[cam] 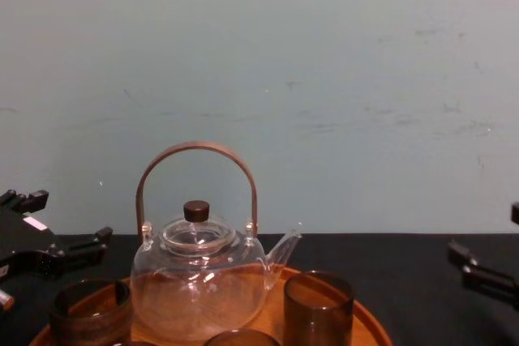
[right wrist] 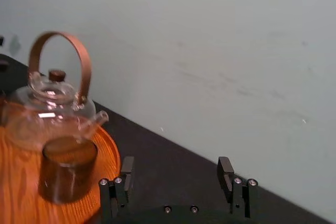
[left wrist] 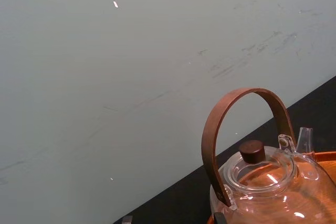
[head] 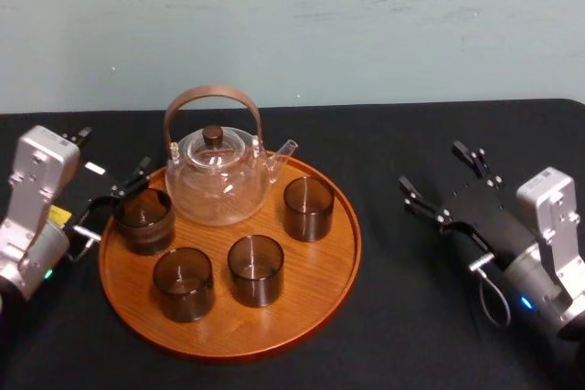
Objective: Pick up the glass from the table and place it on the tray.
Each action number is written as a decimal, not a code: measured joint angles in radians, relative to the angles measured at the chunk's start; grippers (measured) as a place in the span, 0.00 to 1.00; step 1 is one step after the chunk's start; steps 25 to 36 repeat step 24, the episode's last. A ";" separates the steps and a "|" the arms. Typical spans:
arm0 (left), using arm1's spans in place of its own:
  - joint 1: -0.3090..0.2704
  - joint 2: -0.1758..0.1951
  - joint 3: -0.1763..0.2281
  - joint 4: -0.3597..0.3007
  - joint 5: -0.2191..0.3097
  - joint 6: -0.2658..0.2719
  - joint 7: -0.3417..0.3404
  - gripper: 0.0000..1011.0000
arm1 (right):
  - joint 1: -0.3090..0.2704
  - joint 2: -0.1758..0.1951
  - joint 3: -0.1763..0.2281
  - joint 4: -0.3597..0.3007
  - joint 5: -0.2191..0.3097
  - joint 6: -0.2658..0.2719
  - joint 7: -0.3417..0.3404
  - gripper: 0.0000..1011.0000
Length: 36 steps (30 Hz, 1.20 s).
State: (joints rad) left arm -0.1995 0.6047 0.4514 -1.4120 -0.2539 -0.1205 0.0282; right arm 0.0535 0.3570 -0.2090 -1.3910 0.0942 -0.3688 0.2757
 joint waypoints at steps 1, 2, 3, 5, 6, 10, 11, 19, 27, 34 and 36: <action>0.000 0.000 0.000 0.000 0.000 0.000 0.000 0.99 | 0.001 0.000 0.000 0.000 0.000 0.000 0.000 0.99; 0.000 0.000 0.000 0.000 0.000 0.000 0.000 0.99 | 0.002 0.000 -0.001 0.000 0.000 0.000 0.000 0.99; 0.000 0.000 0.000 0.000 0.000 0.000 0.000 0.99 | 0.003 0.000 -0.001 0.000 0.000 0.000 0.001 0.99; 0.000 0.000 0.000 0.000 0.000 0.000 0.000 0.99 | 0.004 0.000 -0.002 0.000 0.001 0.000 0.002 0.99; 0.000 0.000 0.000 0.000 0.000 0.000 0.000 0.99 | 0.005 0.000 -0.003 0.000 0.001 0.000 0.003 0.99; 0.000 0.000 0.000 0.000 0.000 0.000 0.000 0.99 | 0.007 0.000 -0.004 0.000 0.003 -0.001 0.006 0.99; 0.000 0.000 0.000 0.000 0.000 0.000 0.000 0.99 | 0.008 0.000 -0.005 0.000 0.004 -0.001 0.006 0.99; 0.000 0.000 0.000 0.000 0.000 0.000 0.000 0.99 | 0.011 0.001 -0.007 0.000 0.007 -0.001 0.010 0.99; 0.000 0.000 0.000 0.000 0.000 0.000 0.000 0.99 | 0.012 0.001 -0.007 0.000 0.008 -0.002 0.011 0.99; 0.000 0.000 0.000 0.000 0.000 0.000 0.000 0.99 | 0.012 0.001 -0.007 0.000 0.008 -0.002 0.011 0.99; 0.000 0.000 0.000 0.000 0.000 0.000 0.000 0.99 | 0.012 0.001 -0.007 0.000 0.008 -0.002 0.011 0.99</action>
